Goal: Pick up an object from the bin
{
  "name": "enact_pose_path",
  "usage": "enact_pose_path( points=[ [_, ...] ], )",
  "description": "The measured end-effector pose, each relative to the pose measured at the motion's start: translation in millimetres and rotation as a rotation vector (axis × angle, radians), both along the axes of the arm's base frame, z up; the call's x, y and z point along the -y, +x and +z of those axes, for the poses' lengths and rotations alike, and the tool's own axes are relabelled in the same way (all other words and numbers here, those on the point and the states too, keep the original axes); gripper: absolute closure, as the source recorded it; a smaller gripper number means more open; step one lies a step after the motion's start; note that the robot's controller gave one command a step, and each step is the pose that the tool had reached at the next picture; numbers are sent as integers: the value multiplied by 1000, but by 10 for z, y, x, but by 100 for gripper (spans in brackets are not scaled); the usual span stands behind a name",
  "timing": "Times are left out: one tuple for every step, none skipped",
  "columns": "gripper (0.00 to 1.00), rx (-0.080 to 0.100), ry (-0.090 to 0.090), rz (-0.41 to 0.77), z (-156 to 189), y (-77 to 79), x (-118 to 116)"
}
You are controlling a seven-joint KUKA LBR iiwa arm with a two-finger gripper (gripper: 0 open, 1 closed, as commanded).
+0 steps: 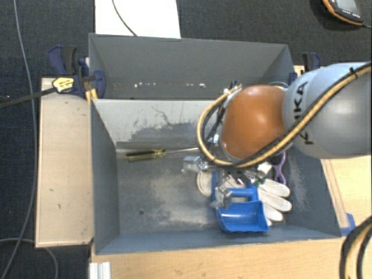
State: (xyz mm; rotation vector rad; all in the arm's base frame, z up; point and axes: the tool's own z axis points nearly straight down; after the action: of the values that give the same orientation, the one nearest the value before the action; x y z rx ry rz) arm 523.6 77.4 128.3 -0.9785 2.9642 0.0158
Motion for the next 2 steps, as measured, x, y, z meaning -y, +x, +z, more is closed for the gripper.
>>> enact_pose_path(
  points=[
    [0, 21, -9, 158, 637, 464, 846],
    [0, -9, 0, 178, -4, 347, 1235]
  ],
)
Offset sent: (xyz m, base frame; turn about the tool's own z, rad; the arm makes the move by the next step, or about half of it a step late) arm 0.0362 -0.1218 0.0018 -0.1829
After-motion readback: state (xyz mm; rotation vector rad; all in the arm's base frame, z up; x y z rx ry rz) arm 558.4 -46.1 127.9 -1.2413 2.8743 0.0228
